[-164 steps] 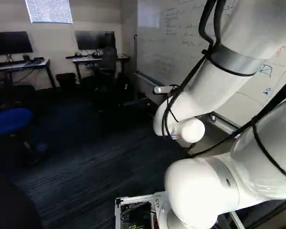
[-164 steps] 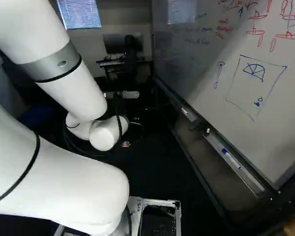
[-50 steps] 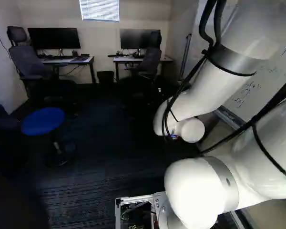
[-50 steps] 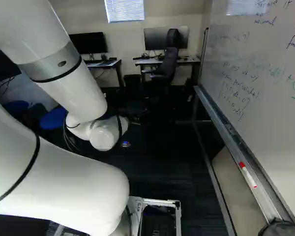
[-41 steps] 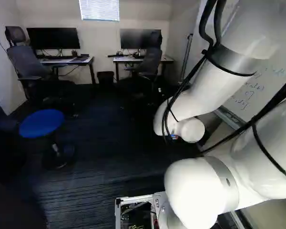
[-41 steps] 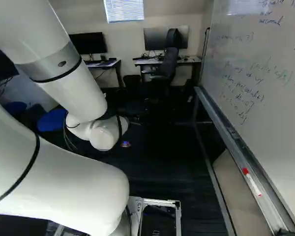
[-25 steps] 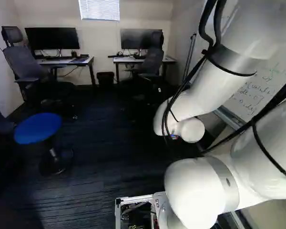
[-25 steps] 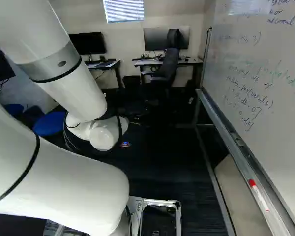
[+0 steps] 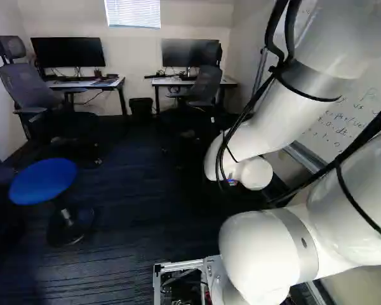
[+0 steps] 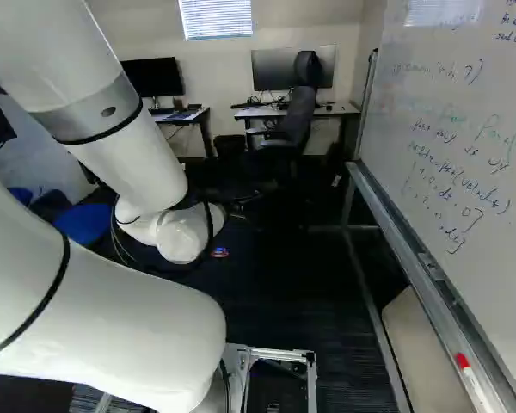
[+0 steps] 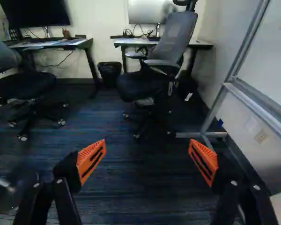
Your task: Open the door and move inside
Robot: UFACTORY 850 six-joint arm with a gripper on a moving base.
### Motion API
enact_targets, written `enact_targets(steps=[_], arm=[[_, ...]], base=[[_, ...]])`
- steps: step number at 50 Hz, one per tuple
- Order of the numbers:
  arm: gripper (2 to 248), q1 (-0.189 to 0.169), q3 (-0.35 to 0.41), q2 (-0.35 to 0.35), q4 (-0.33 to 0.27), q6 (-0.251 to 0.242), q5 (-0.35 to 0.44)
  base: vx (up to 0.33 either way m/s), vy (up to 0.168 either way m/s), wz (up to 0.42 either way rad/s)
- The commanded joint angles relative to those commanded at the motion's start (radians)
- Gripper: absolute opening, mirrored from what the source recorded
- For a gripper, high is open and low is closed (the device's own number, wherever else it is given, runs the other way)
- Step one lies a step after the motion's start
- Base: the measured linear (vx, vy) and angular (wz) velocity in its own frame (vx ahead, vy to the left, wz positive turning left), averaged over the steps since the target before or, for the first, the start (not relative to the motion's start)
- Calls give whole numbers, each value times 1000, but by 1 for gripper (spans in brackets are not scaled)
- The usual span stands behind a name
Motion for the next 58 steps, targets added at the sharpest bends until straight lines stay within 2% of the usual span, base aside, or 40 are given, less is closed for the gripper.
enact_targets(steps=[30,58], arm=[[247,0,0,0,0,0,0],[247,0,0,0,0,0,0]], base=[[154,4,7],[0,0,0]])
